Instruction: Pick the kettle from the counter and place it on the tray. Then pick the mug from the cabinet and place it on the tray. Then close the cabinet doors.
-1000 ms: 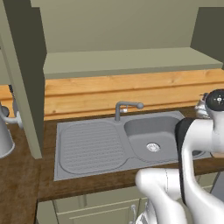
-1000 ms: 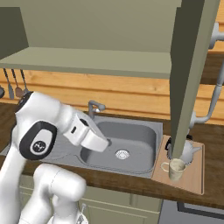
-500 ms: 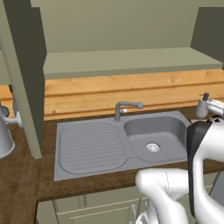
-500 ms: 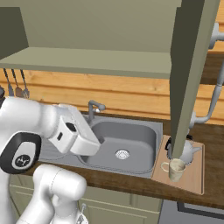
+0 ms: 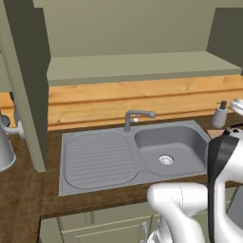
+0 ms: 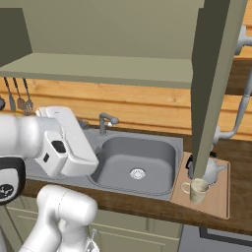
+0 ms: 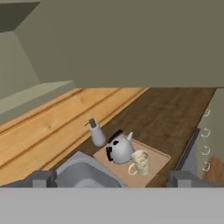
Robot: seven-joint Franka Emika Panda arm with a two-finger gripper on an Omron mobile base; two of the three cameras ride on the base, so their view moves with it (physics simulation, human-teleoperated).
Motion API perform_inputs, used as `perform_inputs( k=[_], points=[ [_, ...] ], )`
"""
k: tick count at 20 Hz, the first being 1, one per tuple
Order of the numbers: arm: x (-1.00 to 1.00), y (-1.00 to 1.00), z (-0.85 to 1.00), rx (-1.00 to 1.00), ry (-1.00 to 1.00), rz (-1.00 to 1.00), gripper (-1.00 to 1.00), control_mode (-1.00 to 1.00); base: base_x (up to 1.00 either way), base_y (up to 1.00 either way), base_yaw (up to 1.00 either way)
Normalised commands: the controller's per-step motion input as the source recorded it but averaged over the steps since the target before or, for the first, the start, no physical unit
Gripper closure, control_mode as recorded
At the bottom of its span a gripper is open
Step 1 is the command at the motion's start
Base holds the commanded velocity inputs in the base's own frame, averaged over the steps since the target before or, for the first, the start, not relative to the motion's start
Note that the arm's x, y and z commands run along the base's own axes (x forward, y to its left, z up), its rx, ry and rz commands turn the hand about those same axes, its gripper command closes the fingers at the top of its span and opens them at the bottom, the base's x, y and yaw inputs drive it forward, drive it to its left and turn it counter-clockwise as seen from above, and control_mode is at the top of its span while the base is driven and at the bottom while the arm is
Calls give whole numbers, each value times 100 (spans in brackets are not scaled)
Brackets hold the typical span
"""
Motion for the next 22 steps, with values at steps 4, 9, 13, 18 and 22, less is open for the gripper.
perform_inputs(
  k=[4, 9, 13, 18, 22],
  points=[
    [-27, 23, 24, 0, -20, 0, -100, -100, 0, 0, 0],
    [-29, 14, 30, 0, -21, 0, -100, -100, 0, 0, 0],
    [-23, 11, 28, 0, -19, 0, -100, -100, 0, 0, 0],
    [-26, 3, 25, 0, -19, -6, -100, -100, 0, 0, 0],
    [-40, -10, 31, 0, -30, -14, -100, -100, 0, 0, 0]
  ],
)
